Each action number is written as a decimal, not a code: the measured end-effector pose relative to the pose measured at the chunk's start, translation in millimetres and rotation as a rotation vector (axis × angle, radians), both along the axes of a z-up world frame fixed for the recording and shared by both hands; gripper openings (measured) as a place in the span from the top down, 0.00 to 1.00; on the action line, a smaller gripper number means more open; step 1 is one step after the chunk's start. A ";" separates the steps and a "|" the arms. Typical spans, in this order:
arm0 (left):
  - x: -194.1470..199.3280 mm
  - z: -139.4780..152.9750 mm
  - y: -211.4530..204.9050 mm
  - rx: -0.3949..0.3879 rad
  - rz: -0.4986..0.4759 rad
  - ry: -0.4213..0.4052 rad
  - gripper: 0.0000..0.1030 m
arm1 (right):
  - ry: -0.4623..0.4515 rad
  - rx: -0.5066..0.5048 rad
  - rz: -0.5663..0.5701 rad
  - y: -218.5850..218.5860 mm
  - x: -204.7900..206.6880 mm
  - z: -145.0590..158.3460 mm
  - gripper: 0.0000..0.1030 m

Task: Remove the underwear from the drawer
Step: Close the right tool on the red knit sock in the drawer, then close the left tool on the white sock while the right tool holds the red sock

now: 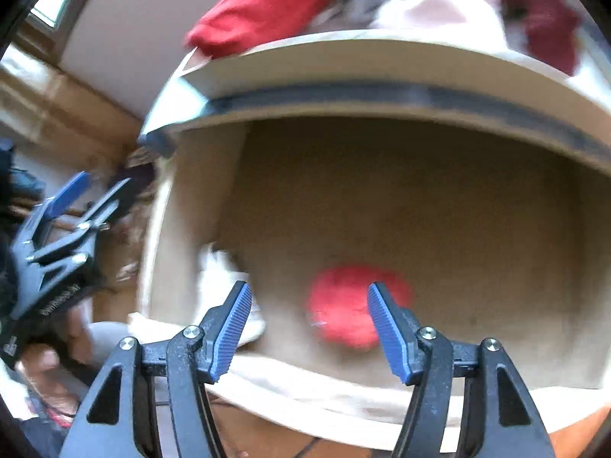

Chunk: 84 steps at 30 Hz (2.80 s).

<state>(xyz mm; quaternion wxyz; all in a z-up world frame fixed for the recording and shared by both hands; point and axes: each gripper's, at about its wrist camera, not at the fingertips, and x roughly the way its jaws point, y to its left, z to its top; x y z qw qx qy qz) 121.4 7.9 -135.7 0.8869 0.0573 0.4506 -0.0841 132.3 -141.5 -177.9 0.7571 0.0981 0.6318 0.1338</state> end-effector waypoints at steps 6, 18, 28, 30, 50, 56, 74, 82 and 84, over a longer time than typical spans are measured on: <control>-6.4 -10.6 -19.5 -0.165 -0.121 0.204 0.12 | 0.028 -0.152 0.010 -17.2 1.3 -15.8 0.41; -16.5 -37.4 -52.9 -0.081 -0.084 0.404 0.23 | 0.109 -0.135 0.113 -23.7 19.9 -56.6 0.42; -17.0 -53.6 -74.5 -0.021 -0.022 0.477 0.23 | -0.020 -0.070 -0.241 -137.3 13.5 -21.6 0.68; -15.7 -61.9 -82.6 -0.027 -0.030 0.513 0.23 | -0.052 0.017 -0.330 -156.7 8.9 -14.1 0.68; -8.4 -83.4 -53.5 -0.158 0.005 0.566 0.87 | -0.180 0.074 -0.422 -204.0 -46.9 21.5 0.68; -13.0 -50.5 -48.0 -0.228 -0.067 0.431 0.88 | -0.211 0.070 -0.452 -211.2 -49.3 25.6 0.68; 14.0 -59.9 -90.7 -0.061 -0.072 0.391 0.47 | -0.222 0.046 -0.456 -217.5 -48.2 28.6 0.68; 26.5 -102.9 -85.0 -0.056 -0.007 0.504 0.58 | -0.230 0.030 -0.456 -214.1 -47.0 28.6 0.67; 25.0 -101.7 -83.2 -0.049 -0.024 0.489 0.64 | -0.231 0.024 -0.457 -212.0 -46.1 26.8 0.67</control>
